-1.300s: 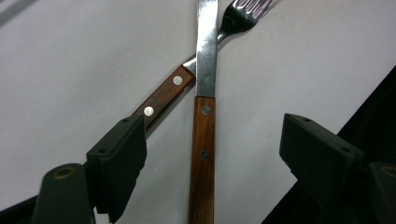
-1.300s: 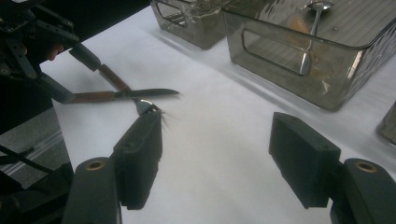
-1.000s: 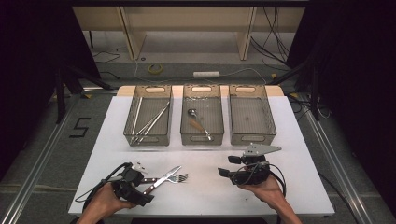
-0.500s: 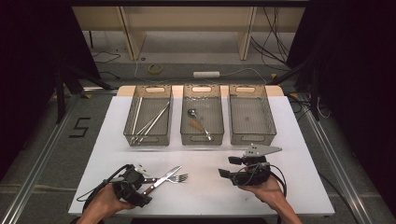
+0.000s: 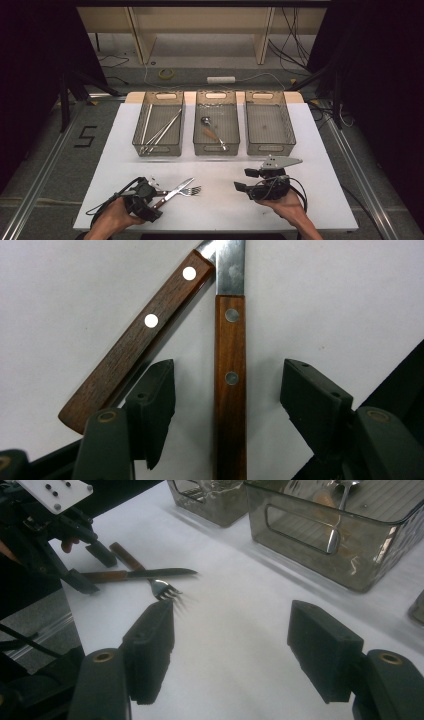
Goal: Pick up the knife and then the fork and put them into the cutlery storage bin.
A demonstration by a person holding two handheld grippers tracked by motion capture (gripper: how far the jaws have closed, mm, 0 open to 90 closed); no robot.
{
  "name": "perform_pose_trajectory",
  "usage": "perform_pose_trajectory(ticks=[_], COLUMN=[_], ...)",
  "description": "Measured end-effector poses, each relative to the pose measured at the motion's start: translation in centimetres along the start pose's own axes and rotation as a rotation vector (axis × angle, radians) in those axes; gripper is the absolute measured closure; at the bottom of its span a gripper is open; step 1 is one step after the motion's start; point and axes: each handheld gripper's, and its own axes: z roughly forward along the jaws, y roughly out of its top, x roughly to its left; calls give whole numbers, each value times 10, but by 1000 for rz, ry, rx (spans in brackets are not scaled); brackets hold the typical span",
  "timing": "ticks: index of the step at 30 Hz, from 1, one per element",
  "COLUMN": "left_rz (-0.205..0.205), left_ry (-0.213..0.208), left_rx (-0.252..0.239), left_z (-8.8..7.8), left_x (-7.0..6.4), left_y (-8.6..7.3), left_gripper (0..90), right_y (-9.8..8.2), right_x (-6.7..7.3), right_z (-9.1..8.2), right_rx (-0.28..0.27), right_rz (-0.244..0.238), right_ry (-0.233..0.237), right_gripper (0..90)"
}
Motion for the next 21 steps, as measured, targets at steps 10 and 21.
perform_pose_trajectory(ticks=[10, 21], left_rz=[4, 32], left_ry=[20, 10], left_rx=[-2, -10], left_z=[-1, -4], left_x=[-1, -2], left_y=[0, -1], left_gripper=[445, 737], right_y=[-1, -1], right_x=[0, 0], right_z=[0, -1], right_rx=[9, 14], right_rz=[-2, -2], right_ry=[4, 4], right_gripper=[366, 374])
